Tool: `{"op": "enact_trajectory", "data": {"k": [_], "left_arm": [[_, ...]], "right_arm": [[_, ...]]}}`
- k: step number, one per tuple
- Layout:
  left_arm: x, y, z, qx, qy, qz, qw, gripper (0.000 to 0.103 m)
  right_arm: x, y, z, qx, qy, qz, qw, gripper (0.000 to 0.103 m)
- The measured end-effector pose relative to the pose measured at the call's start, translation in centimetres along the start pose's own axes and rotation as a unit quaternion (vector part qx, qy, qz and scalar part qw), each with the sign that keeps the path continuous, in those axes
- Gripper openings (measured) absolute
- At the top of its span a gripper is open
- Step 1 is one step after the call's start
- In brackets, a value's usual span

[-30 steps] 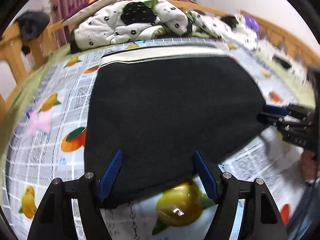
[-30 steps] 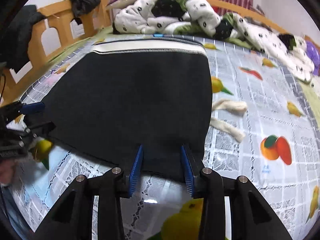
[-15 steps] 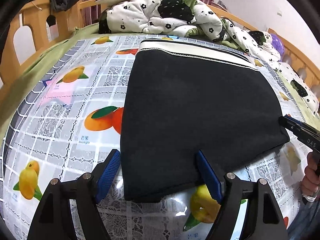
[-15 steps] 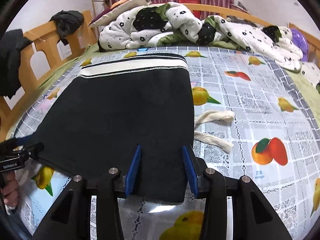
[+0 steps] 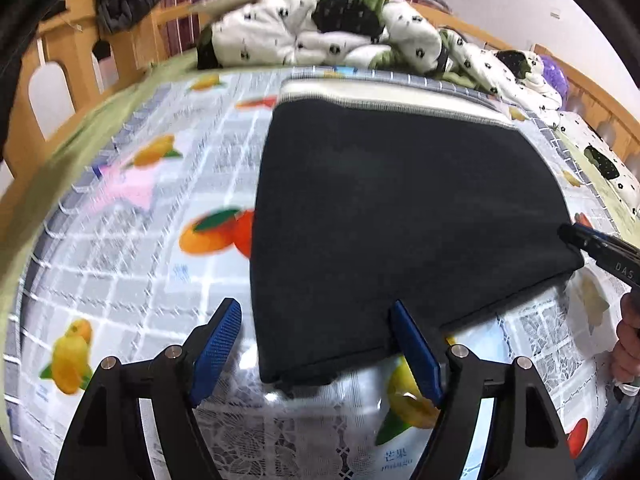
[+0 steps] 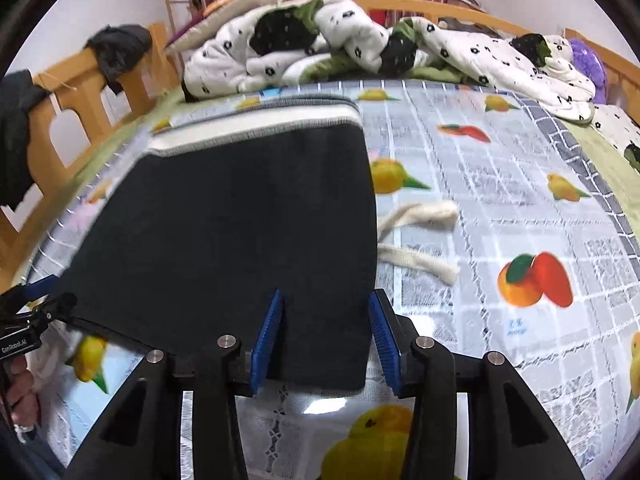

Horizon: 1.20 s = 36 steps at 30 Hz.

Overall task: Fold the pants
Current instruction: 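Release the folded pants and pull both tools back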

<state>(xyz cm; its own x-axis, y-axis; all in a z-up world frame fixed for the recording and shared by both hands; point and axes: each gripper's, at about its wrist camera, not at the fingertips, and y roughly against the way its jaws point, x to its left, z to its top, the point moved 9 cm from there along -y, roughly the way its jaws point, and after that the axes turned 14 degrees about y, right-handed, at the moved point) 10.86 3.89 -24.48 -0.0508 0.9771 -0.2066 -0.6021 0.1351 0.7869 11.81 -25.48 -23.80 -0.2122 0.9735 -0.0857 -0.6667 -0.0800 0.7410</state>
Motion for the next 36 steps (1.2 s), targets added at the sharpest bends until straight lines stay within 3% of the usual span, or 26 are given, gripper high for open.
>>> {"op": "enact_trajectory", "data": {"k": [8,15,16,19,23,27,36], "left_arm": [[0.0,4.1,0.7,-0.01,0.027,-0.017,0.9995,0.076],[-0.4,10.8,-0.3,-0.039,0.017,-0.01,0.999,0.079],[-0.4,11.8,-0.4,-0.046,0.018,-0.008,0.9988,0.082],[0.0,13.9,-0.2,-0.066,0.034,-0.009,0.9972,0.083],[0.2,16.3,-0.4,-0.085,0.038,-0.01,0.9956,0.084],[0.1,17.7,-0.9,-0.103,0.043,-0.007,0.9937,0.088],[-1.3,18.5,-2.2,-0.1,0.041,-0.017,0.994,0.088]], "right_arm": [[0.1,3.1,1.1,0.015,-0.028,-0.008,0.999,0.046],[2.1,8.7,1.1,0.0,-0.015,-0.027,1.0,0.046],[2.5,9.6,1.1,-0.003,-0.008,-0.032,0.999,0.05],[3.3,12.1,0.7,-0.014,0.001,-0.038,0.999,0.075],[3.4,15.2,-0.3,-0.038,-0.007,-0.048,0.998,0.096],[3.6,16.4,-1.3,-0.032,-0.02,-0.033,0.999,0.097],[3.5,18.9,-2.9,-0.037,-0.007,-0.067,0.997,0.099]]}}
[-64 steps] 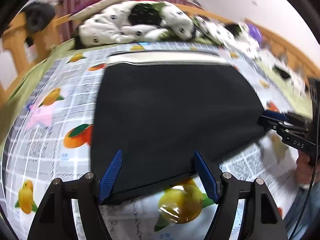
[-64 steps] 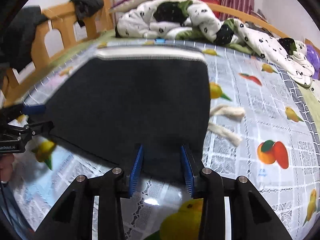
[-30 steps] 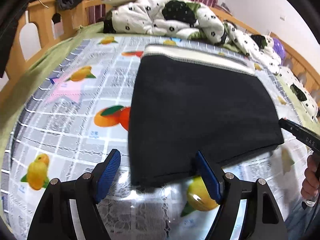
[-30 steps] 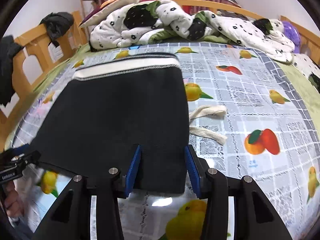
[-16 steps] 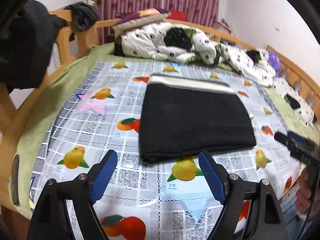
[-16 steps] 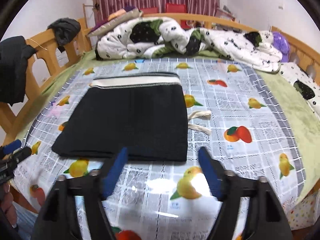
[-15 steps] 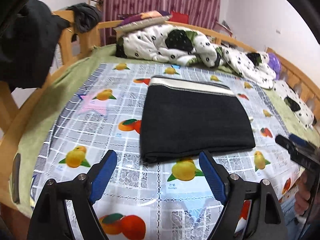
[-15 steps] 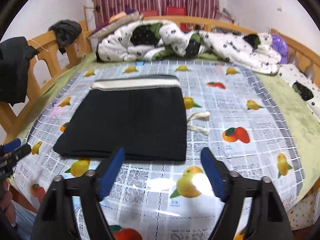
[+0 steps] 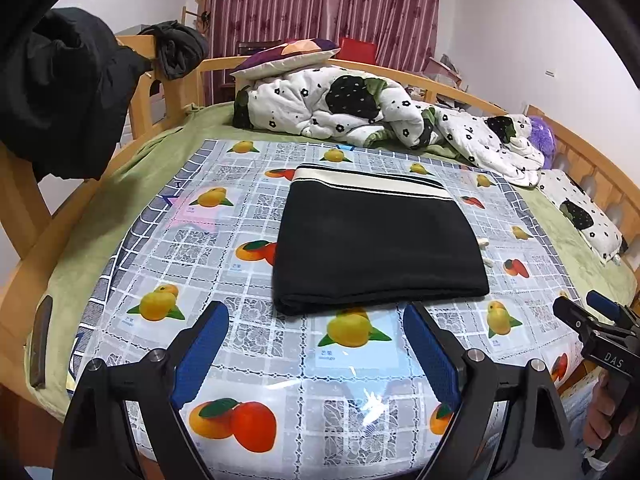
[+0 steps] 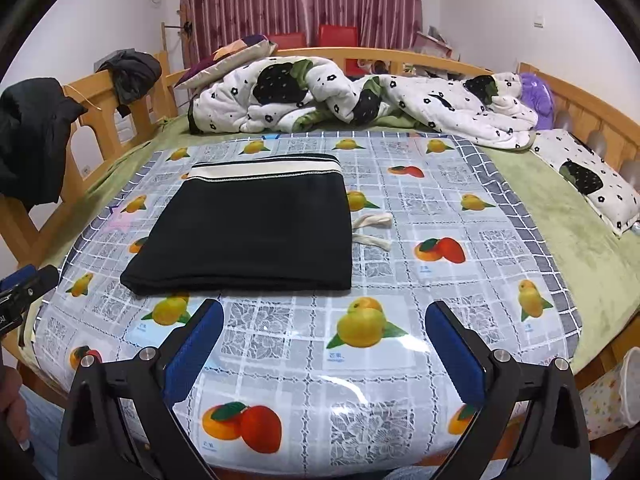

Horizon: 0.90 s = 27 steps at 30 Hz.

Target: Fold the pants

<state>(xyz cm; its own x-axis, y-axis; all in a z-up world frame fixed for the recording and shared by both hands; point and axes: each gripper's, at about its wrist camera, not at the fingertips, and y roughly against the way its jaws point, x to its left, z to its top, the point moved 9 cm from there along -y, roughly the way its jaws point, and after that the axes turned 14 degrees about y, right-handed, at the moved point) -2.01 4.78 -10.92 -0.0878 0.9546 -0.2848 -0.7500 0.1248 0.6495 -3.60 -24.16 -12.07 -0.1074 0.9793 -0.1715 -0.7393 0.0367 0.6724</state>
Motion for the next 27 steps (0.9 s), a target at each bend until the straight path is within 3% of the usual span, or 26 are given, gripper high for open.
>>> {"op": "enact_trajectory", "data": {"k": [27], "left_arm": [[-1.1,0.7,-1.3,-0.004,-0.021,0.002,0.9998,0.089]], "right_arm": [[-0.4,1.3,-0.6,-0.008,0.008,-0.022,1.0,0.099]]}}
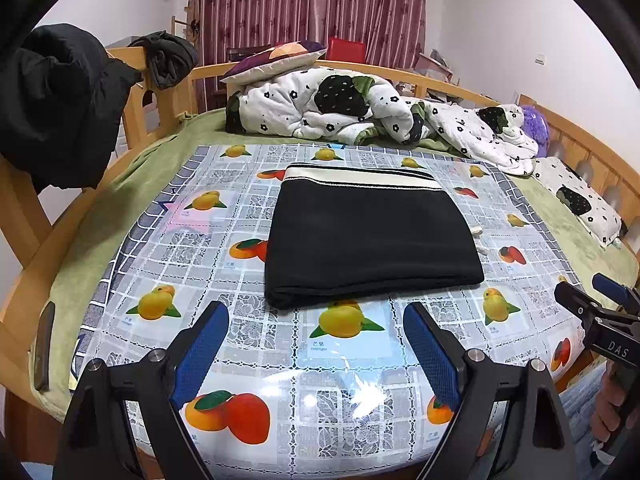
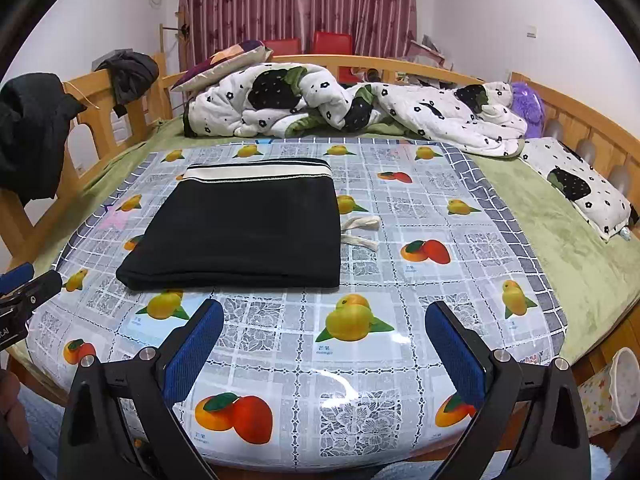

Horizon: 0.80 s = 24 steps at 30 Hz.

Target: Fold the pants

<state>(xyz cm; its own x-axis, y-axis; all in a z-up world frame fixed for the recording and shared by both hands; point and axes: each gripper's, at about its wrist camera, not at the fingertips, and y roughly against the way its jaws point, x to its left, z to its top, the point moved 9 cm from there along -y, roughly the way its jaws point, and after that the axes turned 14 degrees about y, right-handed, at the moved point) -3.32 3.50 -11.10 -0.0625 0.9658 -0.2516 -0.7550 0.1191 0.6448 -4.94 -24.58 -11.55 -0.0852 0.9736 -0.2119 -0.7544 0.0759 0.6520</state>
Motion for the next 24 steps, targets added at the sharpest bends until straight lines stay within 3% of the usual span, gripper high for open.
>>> {"op": "enact_trajectory", "data": {"k": [24], "left_arm": [[0.4,0.01,0.06,-0.002,-0.002,0.003,1.0,0.089]], "right_arm": [[0.11,0.0,-0.01,0.002,0.004,-0.002,1.0,0.099]]}}
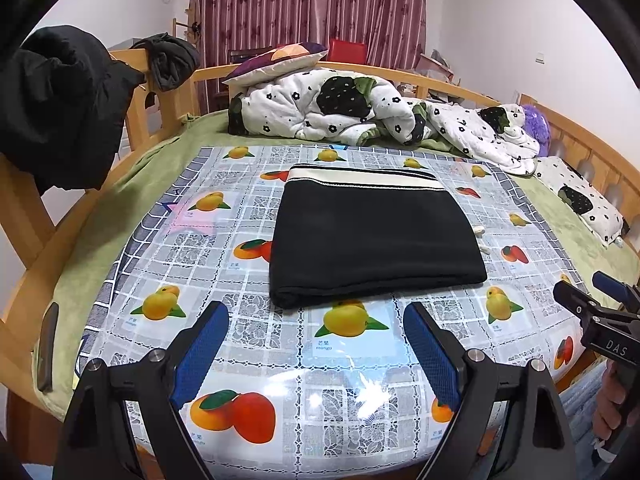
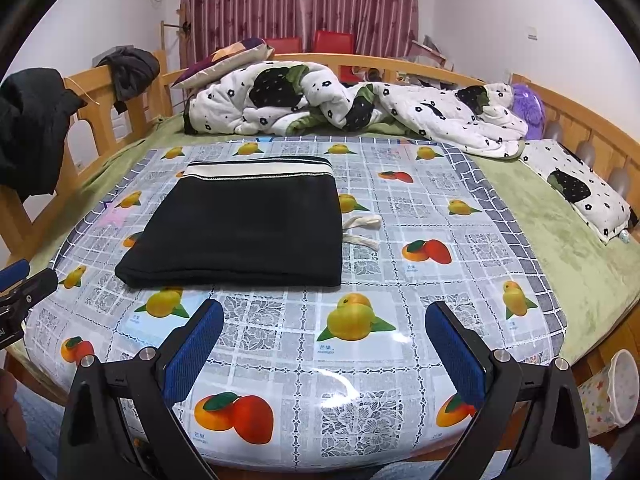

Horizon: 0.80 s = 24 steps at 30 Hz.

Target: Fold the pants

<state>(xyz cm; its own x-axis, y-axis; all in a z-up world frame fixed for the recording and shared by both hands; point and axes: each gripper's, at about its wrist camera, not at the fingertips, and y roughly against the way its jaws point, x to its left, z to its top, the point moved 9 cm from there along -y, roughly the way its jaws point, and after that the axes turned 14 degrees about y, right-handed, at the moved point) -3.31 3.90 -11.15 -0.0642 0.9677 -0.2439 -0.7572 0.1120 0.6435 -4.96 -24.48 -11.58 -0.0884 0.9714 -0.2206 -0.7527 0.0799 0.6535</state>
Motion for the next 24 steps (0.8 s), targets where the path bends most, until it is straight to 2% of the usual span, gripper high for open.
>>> {"op": "enact_trajectory", "data": {"k": [24], "left_arm": [[0.42,0.27,0.12,-0.004,0.0,0.002,1.0,0.089]], "right_arm": [[0.02,-0.18,-0.23,0.001,0.003,-0.003,1.0,0.099]]}}
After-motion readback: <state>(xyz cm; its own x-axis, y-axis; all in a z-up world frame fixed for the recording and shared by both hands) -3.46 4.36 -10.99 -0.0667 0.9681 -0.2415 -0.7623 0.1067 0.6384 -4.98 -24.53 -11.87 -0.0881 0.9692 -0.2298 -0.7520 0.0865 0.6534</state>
